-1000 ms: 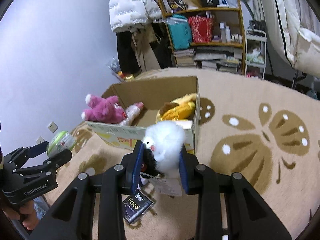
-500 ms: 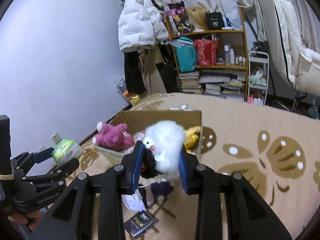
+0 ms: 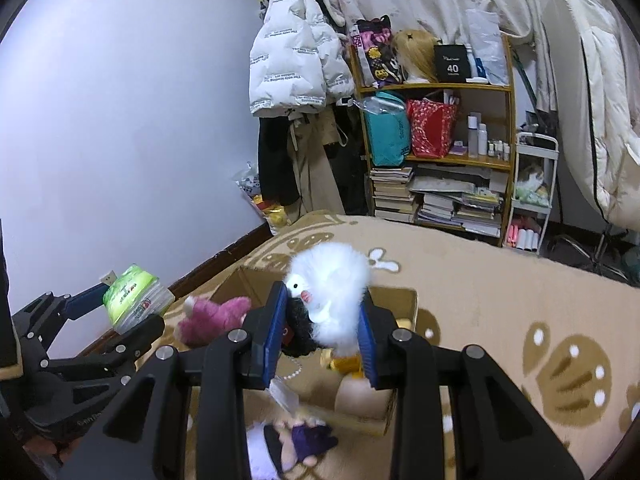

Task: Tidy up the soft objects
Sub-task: 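Lift the tissue pack with the left tool while the right tool lifts the fluffy plush, then open both tools to drop the tissue pack and fluffy plush into the box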

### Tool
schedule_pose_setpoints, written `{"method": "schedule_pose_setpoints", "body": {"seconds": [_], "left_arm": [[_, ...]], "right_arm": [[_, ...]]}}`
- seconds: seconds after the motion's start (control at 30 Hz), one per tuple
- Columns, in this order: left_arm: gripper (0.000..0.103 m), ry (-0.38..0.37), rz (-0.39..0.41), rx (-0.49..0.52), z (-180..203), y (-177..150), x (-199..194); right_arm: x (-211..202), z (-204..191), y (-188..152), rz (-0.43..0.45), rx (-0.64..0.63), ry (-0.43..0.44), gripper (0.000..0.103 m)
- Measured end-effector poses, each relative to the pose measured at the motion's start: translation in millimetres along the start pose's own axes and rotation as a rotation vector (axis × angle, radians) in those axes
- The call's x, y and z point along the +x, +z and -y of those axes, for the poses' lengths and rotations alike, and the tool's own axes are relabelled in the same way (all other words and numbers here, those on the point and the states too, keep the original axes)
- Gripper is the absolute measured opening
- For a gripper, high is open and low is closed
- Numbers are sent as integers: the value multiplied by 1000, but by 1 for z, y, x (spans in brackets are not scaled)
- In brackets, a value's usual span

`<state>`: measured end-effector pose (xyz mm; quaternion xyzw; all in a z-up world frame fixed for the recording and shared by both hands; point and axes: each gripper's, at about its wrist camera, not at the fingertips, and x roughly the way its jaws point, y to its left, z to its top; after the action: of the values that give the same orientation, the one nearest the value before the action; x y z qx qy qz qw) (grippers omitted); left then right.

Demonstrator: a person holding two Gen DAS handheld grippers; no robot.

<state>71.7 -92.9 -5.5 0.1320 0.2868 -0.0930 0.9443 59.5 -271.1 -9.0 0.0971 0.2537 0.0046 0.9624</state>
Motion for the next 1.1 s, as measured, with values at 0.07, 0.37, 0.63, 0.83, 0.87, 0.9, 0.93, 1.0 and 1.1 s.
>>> {"method": "schedule_pose_setpoints", "body": {"seconds": [0.07, 0.37, 0.63, 0.83, 0.87, 0.9, 0.93, 1.0, 1.1], "left_arm": [[75, 20, 30, 10, 3, 2, 7], [75, 40, 26, 4, 2, 15, 37], [75, 21, 11, 48, 17, 24, 61], [76, -6, -24, 57, 29, 16, 77], [76, -3, -21, 61, 31, 16, 78], [76, -2, -19, 65, 33, 16, 78], [76, -9, -20, 69, 35, 17, 79], [76, -42, -24, 56, 36, 18, 78], [76, -81, -31, 44, 39, 18, 78]], "right_arm": [[11, 2, 6, -3, -13, 5, 35], [49, 16, 12, -40, 9, 31, 35], [63, 31, 0, -63, 63, 52, 35], [73, 41, -9, -95, 96, 60, 36], [76, 43, -12, -106, 100, 63, 36], [79, 44, -13, -118, 105, 67, 36], [82, 45, -16, -130, 109, 72, 36], [86, 46, -19, -143, 110, 73, 36], [87, 47, -22, -151, 114, 77, 38]]}}
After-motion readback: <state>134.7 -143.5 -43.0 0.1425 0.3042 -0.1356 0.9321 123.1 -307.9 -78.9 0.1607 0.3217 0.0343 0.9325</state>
